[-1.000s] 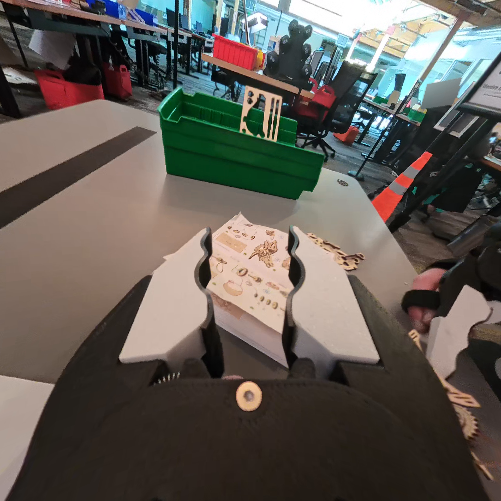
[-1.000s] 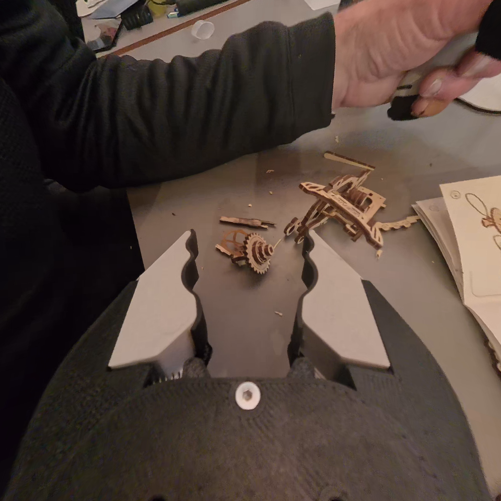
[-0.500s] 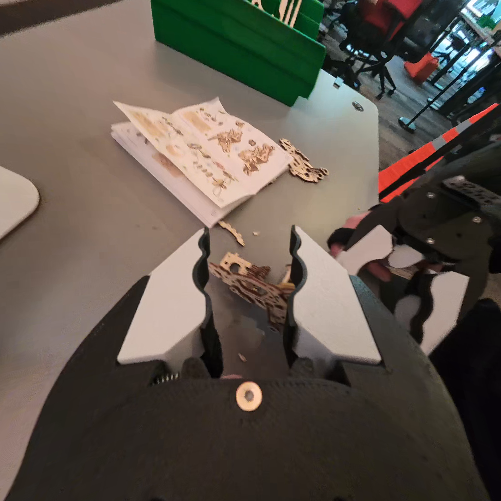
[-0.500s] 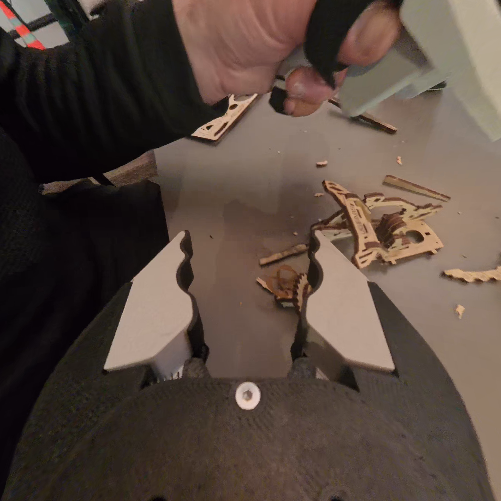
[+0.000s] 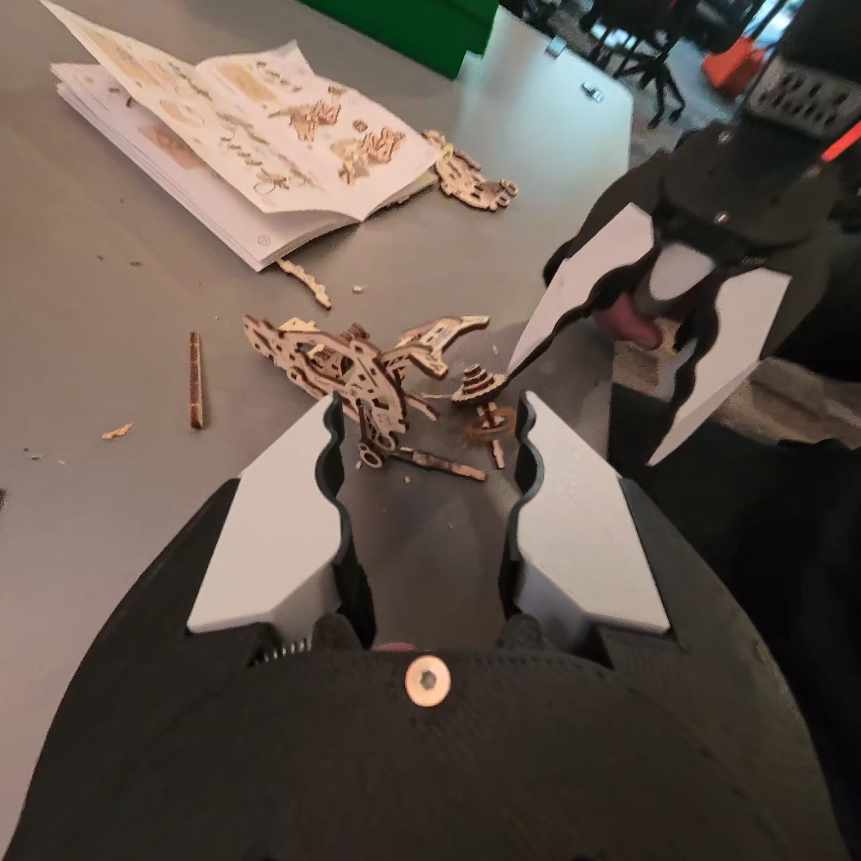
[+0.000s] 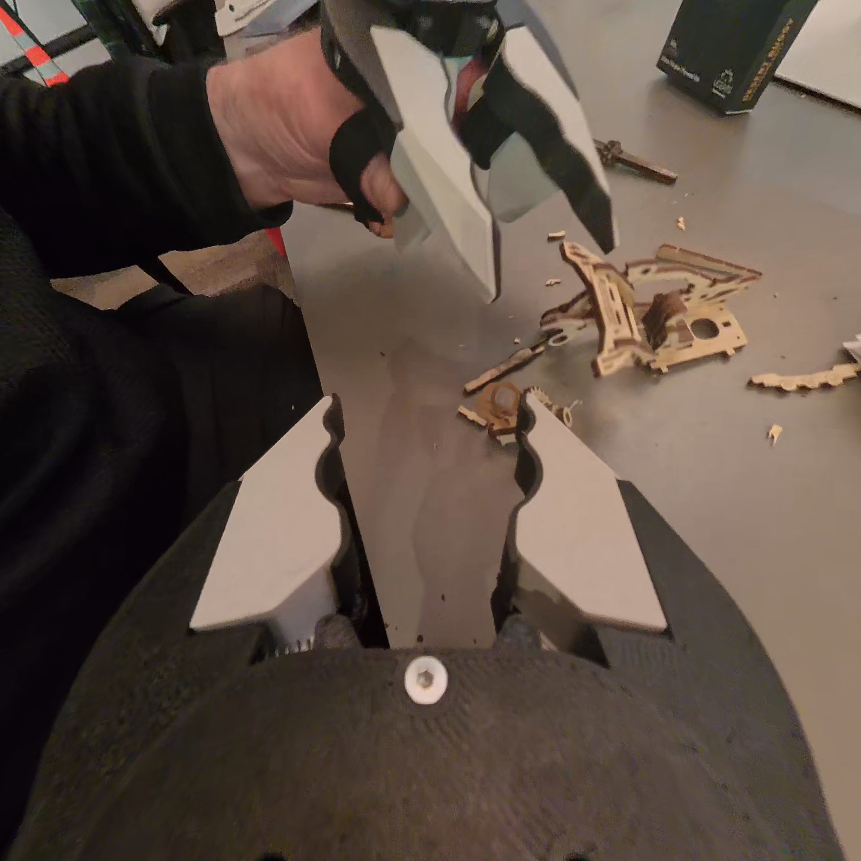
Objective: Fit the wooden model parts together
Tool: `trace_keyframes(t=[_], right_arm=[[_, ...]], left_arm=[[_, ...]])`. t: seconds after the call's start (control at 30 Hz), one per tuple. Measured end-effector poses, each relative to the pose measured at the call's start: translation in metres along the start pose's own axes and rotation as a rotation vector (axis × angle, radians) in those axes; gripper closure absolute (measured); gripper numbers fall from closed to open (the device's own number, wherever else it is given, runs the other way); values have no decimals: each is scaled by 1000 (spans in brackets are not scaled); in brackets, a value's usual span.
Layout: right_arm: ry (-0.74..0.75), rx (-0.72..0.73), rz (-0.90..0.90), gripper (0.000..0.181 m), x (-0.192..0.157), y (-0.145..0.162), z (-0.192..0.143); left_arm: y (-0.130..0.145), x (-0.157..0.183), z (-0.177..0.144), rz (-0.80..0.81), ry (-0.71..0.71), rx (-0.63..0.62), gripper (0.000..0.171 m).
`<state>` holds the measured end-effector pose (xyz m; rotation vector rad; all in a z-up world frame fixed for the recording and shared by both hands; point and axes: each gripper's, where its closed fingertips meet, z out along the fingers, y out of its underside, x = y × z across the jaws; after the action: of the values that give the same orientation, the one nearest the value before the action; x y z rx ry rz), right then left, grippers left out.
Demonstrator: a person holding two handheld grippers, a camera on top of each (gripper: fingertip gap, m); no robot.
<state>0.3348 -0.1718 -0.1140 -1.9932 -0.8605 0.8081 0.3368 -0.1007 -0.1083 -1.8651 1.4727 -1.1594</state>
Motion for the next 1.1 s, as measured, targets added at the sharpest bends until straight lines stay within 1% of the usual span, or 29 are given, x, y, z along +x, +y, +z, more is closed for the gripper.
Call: trace_keyframes(t=[0.13, 0.23, 0.33, 0.43, 0.47, 0.5, 0.63, 0.7, 0.8, 0.9, 0.97, 1.1], right_arm=[[18, 23, 33, 112, 5, 5, -9], [30, 42, 44, 115, 6, 5, -11], [47, 50, 49, 117, 6, 7, -12], [60, 57, 64, 119, 8, 9, -13], [70, 61, 66, 119, 9, 9, -13], [81, 60, 66, 119, 11, 9, -14], [102, 26, 67, 120, 16, 12, -12], [119, -2, 52, 121, 20, 14, -10], [141, -56, 15, 126, 28, 17, -5], [184, -119, -44, 132, 39, 21, 3], [204, -145, -84, 146, 43, 21, 7], [240, -166, -138, 166, 49, 20, 13]], left_arm=[[11, -9, 9, 57, -105, -46, 106], [15, -11, 15, 125, -209, -64, 114], [17, -14, 16, 195, -329, -74, 115], [21, -15, 23, 251, -404, -114, 130], [20, -15, 25, 262, -418, -109, 133], [20, -15, 27, 260, -418, -100, 138], [18, -19, 25, 228, -401, -70, 142], [18, -18, 23, 224, -373, -50, 148], [18, -18, 20, 200, -320, -30, 150], [17, -25, 14, 199, -323, -20, 155], [18, -28, 11, 195, -307, -23, 156], [17, -35, 5, 201, -298, -13, 158]])
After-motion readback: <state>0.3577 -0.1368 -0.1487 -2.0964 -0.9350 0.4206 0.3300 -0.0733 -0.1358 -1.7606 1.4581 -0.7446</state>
